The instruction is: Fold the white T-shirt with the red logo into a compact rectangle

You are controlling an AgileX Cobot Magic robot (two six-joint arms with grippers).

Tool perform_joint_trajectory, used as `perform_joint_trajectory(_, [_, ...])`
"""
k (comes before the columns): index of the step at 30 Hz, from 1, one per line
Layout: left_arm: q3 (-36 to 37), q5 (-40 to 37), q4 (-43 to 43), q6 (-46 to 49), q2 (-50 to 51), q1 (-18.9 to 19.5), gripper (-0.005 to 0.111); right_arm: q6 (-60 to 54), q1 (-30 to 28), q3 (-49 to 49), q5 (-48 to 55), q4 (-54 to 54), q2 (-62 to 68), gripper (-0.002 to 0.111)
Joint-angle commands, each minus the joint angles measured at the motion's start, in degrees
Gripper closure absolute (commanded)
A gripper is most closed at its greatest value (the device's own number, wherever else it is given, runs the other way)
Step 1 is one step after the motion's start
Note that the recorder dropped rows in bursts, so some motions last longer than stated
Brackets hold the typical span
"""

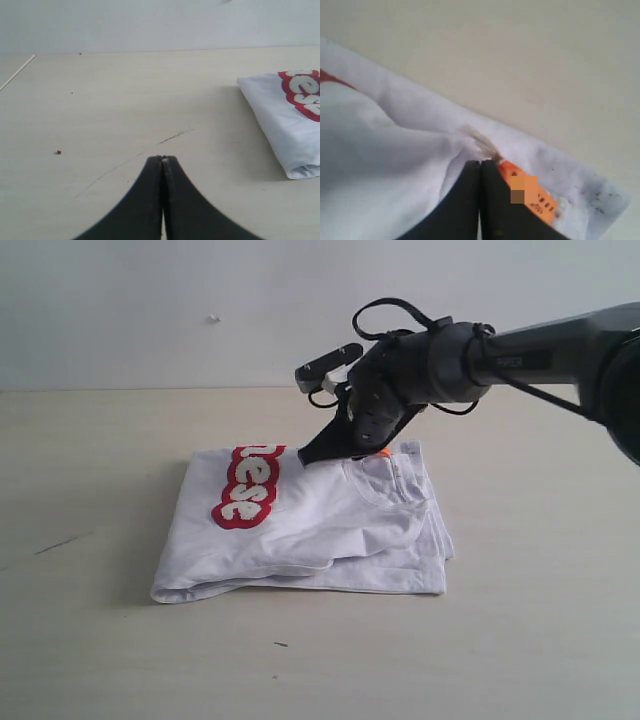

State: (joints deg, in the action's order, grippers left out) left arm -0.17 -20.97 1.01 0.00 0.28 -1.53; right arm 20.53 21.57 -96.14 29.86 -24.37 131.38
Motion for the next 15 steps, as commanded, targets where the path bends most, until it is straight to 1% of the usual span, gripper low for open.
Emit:
perform_joint_trajectory(1, [0.2,0.6,-0.4,0.0,-0.3,0.0,0.107,-0.1,0.8,3.7,-4.1,2.3,-7.7,0.108])
perform_joint_trajectory(9, [0.2,0.6,-0.4,0.0,-0.3,0.0,0.107,-0.1,1.1,15.2,-9.0,2.8,-23.1,0.108])
perform_joint_trajectory(15, [0.2,0.6,-0.4,0.0,-0.3,0.0,0.107,0.1,1.1,22.0,-9.0,2.3,-34.9,0.108])
